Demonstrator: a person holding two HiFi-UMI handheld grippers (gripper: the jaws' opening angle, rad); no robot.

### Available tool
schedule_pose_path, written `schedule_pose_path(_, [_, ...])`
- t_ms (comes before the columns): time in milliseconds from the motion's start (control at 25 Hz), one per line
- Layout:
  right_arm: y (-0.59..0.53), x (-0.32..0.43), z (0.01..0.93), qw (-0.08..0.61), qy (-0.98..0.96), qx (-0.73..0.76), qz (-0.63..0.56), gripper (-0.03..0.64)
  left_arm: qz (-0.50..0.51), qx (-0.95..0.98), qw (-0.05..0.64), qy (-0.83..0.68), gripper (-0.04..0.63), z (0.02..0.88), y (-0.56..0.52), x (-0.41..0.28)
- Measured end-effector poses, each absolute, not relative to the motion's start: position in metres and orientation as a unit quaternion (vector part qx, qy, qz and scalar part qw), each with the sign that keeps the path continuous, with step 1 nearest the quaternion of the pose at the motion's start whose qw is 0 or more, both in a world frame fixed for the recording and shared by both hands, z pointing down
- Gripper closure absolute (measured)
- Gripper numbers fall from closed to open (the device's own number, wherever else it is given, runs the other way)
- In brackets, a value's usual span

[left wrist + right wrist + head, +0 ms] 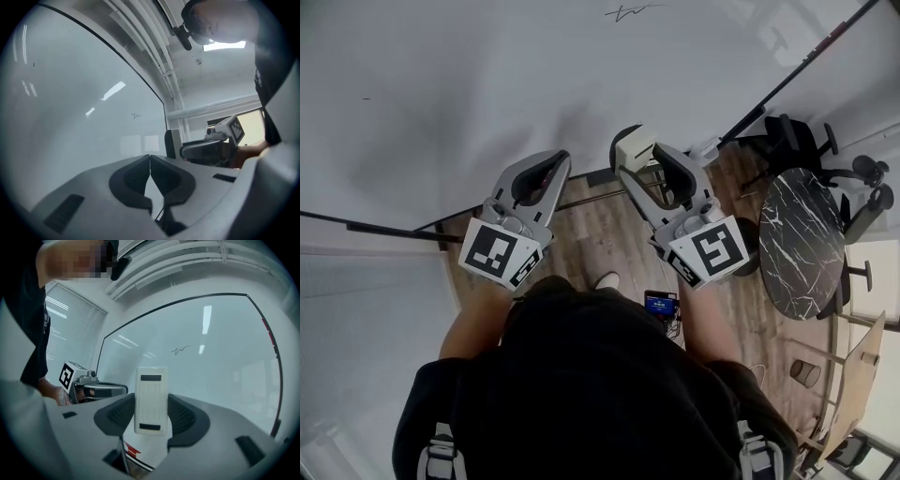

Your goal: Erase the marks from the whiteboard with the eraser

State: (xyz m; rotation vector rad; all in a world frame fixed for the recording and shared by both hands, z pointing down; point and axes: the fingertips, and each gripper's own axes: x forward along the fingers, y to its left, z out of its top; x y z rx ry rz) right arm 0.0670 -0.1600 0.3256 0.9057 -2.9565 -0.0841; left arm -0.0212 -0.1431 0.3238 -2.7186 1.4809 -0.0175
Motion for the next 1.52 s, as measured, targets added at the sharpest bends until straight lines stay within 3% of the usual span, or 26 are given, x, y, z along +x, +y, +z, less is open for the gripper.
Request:
schedule_pose_path(1160, [-0.245, 0.003, 0.218, 0.023, -0.897, 0.412, -0.161, 0.396, 0.026, -0.904, 0.052, 0.425, 0.591, 0.29, -0.202, -0.047])
schedule_pose_path(1520, [-0.253, 0.006, 0.213, 0.007, -0.897, 0.417, -0.149, 0.397, 0.025, -0.902, 0.051, 0.428, 0.591, 0.288, -0.202, -0.046])
